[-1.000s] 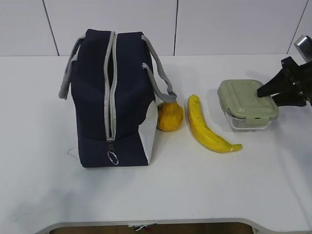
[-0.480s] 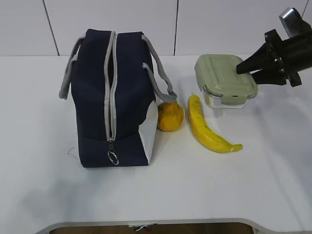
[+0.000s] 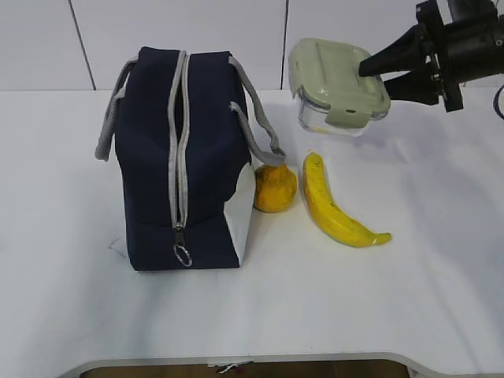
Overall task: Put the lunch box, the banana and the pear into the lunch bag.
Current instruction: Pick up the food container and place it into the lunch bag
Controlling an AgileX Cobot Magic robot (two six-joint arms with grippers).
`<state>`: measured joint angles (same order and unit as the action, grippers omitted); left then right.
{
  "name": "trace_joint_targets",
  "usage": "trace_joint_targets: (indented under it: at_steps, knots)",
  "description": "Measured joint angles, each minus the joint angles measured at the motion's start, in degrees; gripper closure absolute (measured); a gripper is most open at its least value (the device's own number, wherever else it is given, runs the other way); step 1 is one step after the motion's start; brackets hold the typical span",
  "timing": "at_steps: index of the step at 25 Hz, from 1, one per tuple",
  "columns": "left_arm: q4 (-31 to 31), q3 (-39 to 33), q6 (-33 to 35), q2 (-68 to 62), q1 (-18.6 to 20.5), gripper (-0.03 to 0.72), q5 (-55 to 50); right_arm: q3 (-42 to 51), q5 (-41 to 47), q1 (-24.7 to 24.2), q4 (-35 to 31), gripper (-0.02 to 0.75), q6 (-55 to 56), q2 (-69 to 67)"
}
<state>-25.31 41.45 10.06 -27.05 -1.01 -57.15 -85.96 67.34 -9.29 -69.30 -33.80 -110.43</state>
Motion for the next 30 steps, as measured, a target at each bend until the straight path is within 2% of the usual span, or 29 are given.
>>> trace_joint_targets:
  at_steps: [6,10,13,17,22,30]
  knots:
    - [-13.28,0.23,8.11,-14.23,0.00,0.339,1.99,-1.45,0.00,3.80,-5.48,0.384,0.00,0.61]
    - [-23.56,0.82,16.71,-22.80,0.00,0.326,4.49,-4.41,0.11,7.18,-6.30,0.384,0.09,0.61]
    - [-28.40,3.28,22.34,-29.39,0.00,0.325,5.25,-6.28,0.24,9.57,-6.40,0.384,0.09,0.61]
    - [-30.09,8.47,26.61,-37.70,0.00,0.324,5.88,-7.46,0.85,12.14,-6.52,0.384,0.09,0.61]
    - [-30.50,16.00,28.28,-47.78,0.00,0.324,4.52,-7.50,-0.95,14.99,-6.52,0.384,0.67,0.61]
    - [-30.50,25.45,29.33,-59.92,-4.38,0.324,3.20,-7.50,-5.60,17.64,-6.74,0.384,0.76,0.61]
